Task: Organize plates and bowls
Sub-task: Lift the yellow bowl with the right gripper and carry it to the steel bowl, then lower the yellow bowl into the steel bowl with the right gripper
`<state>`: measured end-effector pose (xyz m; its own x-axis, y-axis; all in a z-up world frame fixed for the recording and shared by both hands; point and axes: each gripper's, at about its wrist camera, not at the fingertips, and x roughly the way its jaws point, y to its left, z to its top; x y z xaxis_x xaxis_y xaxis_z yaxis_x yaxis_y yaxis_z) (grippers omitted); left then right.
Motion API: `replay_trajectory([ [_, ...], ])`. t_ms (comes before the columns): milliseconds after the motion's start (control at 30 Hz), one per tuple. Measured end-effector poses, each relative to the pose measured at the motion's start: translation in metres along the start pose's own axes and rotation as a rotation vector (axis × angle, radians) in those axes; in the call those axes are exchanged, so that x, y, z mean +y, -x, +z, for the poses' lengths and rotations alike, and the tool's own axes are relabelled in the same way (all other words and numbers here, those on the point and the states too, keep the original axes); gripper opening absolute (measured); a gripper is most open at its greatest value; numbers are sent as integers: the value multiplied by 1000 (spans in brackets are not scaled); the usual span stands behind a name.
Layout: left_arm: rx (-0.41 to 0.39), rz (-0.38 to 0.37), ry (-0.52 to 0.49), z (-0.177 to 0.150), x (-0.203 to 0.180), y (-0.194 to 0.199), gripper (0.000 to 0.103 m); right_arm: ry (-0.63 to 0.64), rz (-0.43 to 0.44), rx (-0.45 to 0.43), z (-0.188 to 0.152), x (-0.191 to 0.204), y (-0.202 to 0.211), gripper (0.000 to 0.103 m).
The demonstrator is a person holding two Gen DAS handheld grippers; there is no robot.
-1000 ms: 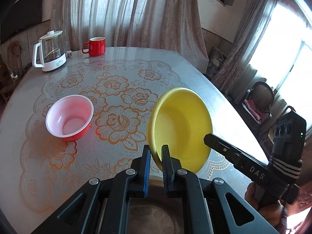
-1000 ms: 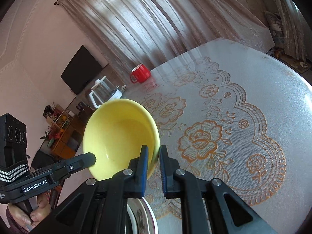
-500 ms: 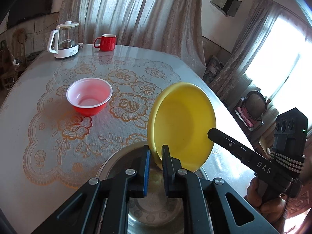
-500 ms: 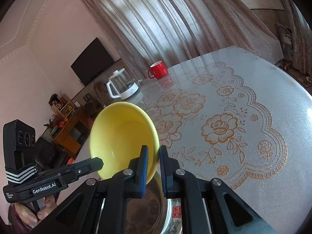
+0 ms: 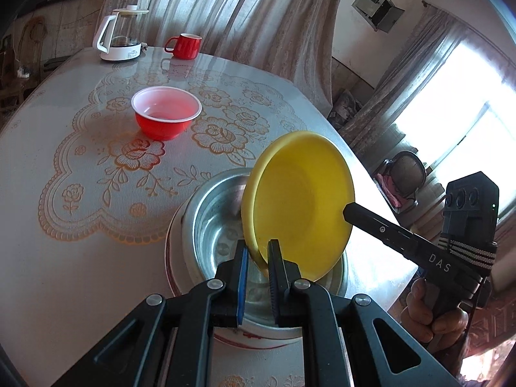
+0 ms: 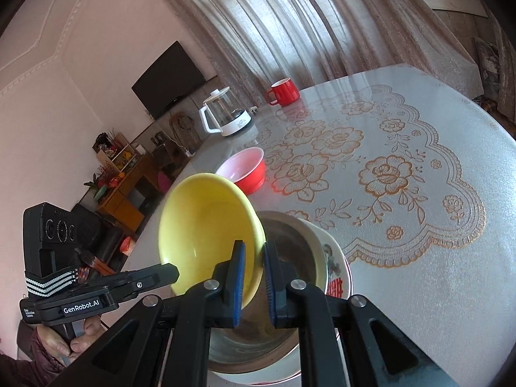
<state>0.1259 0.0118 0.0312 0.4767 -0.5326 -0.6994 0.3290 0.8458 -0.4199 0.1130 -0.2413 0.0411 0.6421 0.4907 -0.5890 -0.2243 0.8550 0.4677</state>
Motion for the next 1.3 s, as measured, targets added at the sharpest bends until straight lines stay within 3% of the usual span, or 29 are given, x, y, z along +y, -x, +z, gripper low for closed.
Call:
replay_trajectory([
  [367, 52, -3, 6, -19, 4, -5, 12, -23, -25, 59, -18, 0, -1, 10],
  [533, 63, 18, -8, -21, 2, -11, 13, -8, -106, 85, -22, -1, -4, 10],
  [933, 61, 48, -51, -20, -3, -18, 14, 59, -177, 96, -27, 9, -14, 12],
  [1300, 51, 57, -63, -21, -4, -19, 16, 42, -281, 16, -22, -1, -2, 16],
])
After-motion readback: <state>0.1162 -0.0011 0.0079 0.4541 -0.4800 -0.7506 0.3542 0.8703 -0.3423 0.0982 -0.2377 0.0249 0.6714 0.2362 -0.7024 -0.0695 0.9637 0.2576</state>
